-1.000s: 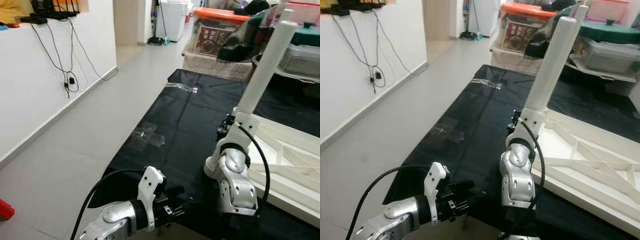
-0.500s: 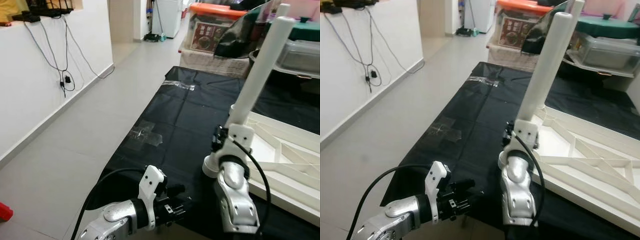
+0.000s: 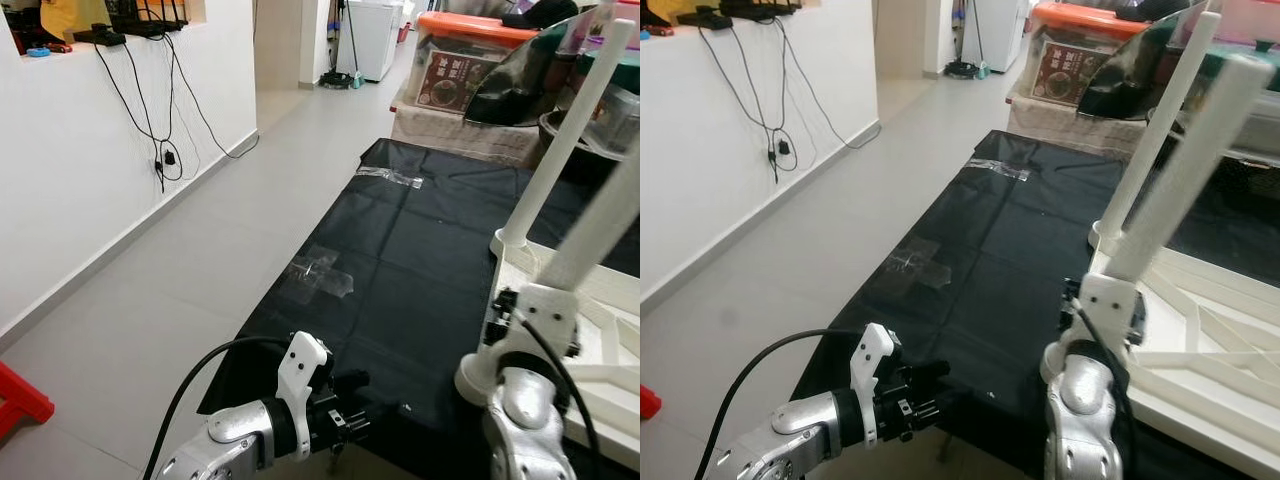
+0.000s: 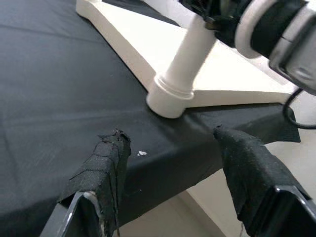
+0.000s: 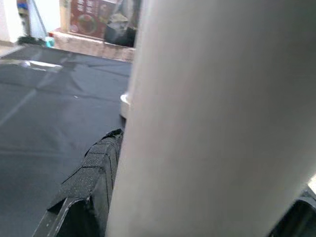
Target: Building children table
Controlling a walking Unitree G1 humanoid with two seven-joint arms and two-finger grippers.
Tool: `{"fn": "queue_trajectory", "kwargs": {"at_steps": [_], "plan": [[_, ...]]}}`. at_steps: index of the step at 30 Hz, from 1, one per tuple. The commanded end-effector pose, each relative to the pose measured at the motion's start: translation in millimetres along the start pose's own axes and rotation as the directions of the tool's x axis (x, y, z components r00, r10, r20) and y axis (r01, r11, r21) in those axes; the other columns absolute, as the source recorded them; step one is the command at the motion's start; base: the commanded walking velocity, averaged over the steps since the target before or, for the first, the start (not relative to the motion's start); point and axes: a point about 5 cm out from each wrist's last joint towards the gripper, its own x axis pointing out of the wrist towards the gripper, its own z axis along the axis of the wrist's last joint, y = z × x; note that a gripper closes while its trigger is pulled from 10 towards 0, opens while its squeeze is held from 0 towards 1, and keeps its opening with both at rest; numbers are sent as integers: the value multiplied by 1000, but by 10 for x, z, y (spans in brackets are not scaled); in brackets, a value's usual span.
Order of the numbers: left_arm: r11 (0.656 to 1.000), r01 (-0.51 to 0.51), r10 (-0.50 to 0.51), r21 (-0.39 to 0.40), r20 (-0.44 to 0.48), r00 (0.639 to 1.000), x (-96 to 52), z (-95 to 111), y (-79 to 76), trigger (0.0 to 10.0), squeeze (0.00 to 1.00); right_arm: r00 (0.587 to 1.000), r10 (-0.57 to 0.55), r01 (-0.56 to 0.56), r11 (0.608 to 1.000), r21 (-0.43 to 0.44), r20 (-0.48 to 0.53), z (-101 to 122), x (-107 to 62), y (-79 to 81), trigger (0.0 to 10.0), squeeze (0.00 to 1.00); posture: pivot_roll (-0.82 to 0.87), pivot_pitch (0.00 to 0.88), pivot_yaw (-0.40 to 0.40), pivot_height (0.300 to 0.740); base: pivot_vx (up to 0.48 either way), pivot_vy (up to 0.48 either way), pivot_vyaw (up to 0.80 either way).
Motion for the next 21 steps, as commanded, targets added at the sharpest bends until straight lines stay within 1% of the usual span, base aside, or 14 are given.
{"fn": "queue_trajectory", "kwargs": {"at_steps": [1, 3, 4, 6, 10, 11, 12, 13, 14, 15, 16, 17, 18, 21], "plan": [[1000, 3, -3, 10, -9, 1000, 7, -2, 16, 10000, 0, 987, -147, 145, 989, -35, -58, -123, -17, -231, 10000, 0, 173, 0, -75, 740, 0, 0, 0], [1000, 2, -2, 12, -9, 1000, 9, -1, 19, 10000, 0, 988, -143, 142, 989, -33, -65, -133, -64, -253, 10000, 0, 173, 0, -75, 740, 0, 0, 0], [1000, 1, -1, 14, -8, 1000, 11, 1, 24, 10000, 0, 990, -128, 128, 992, -5, -61, -125, -83, -240, 10000, 0, 171, 0, -73, 740, 0, 0, 0], [1000, -9, 9, 23, -5, 1000, 11, 5, 36, 10000, 0, 993, -106, 107, 994, 13, -49, -107, -105, -225, 10000, 0, 169, 0, -69, 740, 0, 0, 0], [999, -16, 16, 29, -3, 1000, 11, 7, 44, 10000, 0, 995, -92, 93, 995, 25, -42, -94, -120, -217, 10000, 0, 169, 0, -69, 740, 0, 0, 0], [999, -19, 19, 31, -2, 1000, 13, 8, 52, 10000, 0, 996, -73, 76, 996, 52, -44, -99, -138, -201, 10000, 0, 167, 0, -66, 740, 0, 0, 0], [999, -19, 19, 31, -2, 1000, 13, 8, 52, 10000, 0, 996, -73, 76, 996, 52, -44, -99, -138, -201, 10000, 0, 167, 0, -66, 740, 0, 0, 0], [999, -20, 20, 33, -6, 1000, 13, 3, 61, 10000, 0, 999, -10, 15, 994, 106, -46, -106, -190, -142, 10000, 0, 170, 0, -62, 740, 0, 0, 0], [999, -20, 20, 33, -6, 1000, 13, 3, 61, 10000, 0, 999, -10, 15, 994, 106, -46, -106, -190, -142, 10000, 0, 170, 0, -62, 740, 0, 0, 0], [999, -19, 19, 32, -9, 1000, 12, -2, 70, 10000, 0, 998, 53, -46, 988, 145, -43, -102, -239, -84, 10000, 0, 168, 0, -60, 740, 0, 0, 0], [999, -19, 19, 31, -13, 1000, 12, -8, 80, 10000, 0, 993, 109, -100, 981, 165, -49, -110, -299, -43, 10000, 0, 167, 0, -55, 740, 0, 0, 0], [999, -19, 19, 31, -13, 1000, 12, -8, 80, 10000, 0, 993, 109, -100, 981, 165, -49, -110, -299, -43, 10000, 0, 167, 0, -55, 740, 0, 0, 0], [999, -19, 19, 33, -18, 1000, 12, -15, 93, 10000, 0, 988, 139, -127, 978, 167, -63, -125, -370, -43, 10000, 0, 165, 0, -51, 740, 0, 0, 0], [999, -19, 19, 33, -18, 1000, 12, -15, 93, 10000, 0, 988, 139, -127, 978, 167, -63, -125, -370, -43, 10000, 0, 165, 0, -51, 740, 0, 0, 0]]}}
